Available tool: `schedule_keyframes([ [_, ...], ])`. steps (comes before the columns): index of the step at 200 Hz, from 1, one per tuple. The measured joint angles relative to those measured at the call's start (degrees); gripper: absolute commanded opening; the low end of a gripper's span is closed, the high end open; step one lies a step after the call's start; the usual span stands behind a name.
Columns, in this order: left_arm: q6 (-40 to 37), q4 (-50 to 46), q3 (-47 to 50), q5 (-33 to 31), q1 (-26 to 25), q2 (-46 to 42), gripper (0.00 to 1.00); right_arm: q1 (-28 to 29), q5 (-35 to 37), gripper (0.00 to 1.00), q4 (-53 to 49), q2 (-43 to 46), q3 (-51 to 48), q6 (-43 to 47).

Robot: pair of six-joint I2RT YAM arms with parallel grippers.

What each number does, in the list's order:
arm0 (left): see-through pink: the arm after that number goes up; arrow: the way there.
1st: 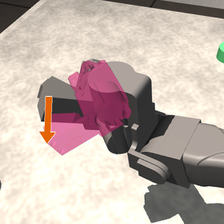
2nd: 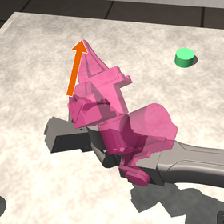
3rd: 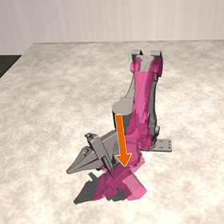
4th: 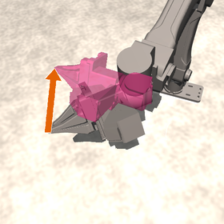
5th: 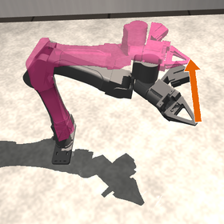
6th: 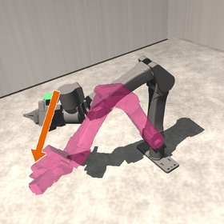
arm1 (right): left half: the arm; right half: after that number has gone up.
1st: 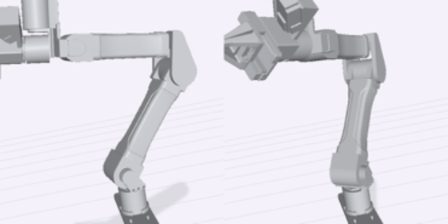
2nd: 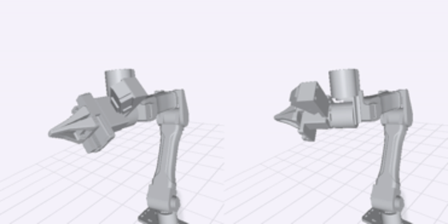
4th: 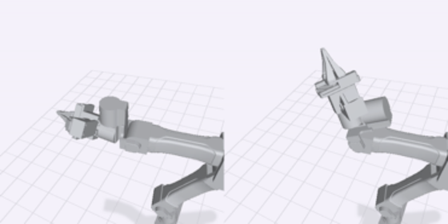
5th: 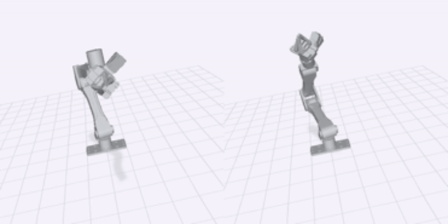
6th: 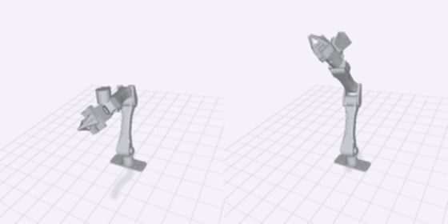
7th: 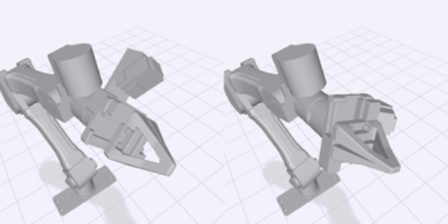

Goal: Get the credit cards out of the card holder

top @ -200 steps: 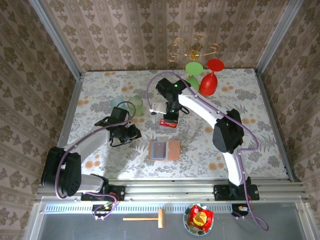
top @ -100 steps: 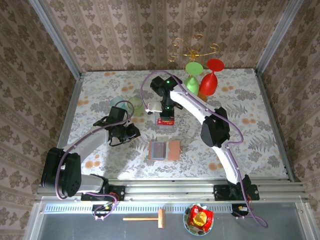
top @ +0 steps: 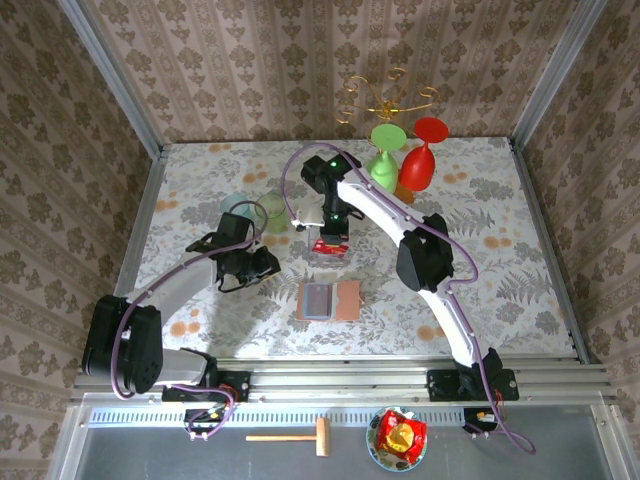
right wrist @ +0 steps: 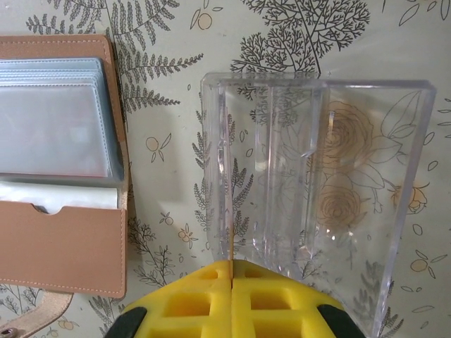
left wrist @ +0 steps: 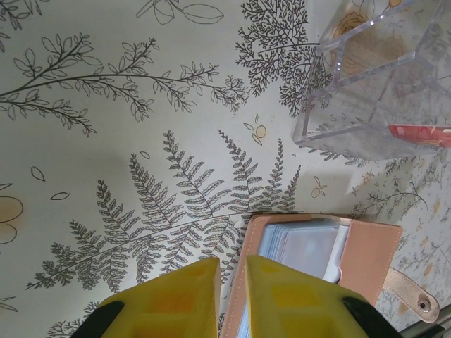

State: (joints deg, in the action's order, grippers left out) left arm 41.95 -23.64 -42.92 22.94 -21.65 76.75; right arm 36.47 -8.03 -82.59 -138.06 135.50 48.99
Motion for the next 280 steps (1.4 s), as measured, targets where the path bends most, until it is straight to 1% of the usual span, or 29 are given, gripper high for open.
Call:
schedule_keyframes([
  [98, 0.00, 0.35, 0.15, 0.96, 0.00, 0.02, 0.17, -1.18, -0.02, 0.00, -0.42, -1.11, 4.57, -5.31],
  [136, 0.00, 0.92, 0.31, 1.27, 0.00, 0.02, 0.17, -1.81, -0.02, 0.00, -1.60, -1.70, 4.68, -5.60],
  [182, 0.02, 1.33, 1.46, 1.29, 0.00, 0.02, 0.17, -1.66, -1.44, 0.00, -3.41, -4.59, 4.63, -5.70],
  [222, 0.02, 1.36, 1.70, 1.27, 0.00, 0.02, 0.17, -1.44, -2.23, 0.00, -3.54, -4.63, 4.63, -5.70],
  [232, 0.02, 1.36, 1.70, 1.27, 0.00, 0.02, 0.17, -1.44, -2.89, 0.07, -3.56, -4.66, 4.63, -5.68],
  [240, 0.02, 1.36, 1.70, 1.29, 0.00, 0.02, 0.17, -1.42, -3.19, 0.11, -3.58, -4.72, 4.63, -5.70],
  [259, 0.02, 1.36, 1.70, 1.29, 0.00, 0.02, 0.17, -1.33, -3.93, 0.14, -3.58, -4.87, 4.63, -5.68],
  [280, 0.02, 1.38, 1.73, 1.29, 0.00, 0.02, 0.17, -1.31, -4.31, 0.14, -3.56, -4.96, 4.63, -5.73],
])
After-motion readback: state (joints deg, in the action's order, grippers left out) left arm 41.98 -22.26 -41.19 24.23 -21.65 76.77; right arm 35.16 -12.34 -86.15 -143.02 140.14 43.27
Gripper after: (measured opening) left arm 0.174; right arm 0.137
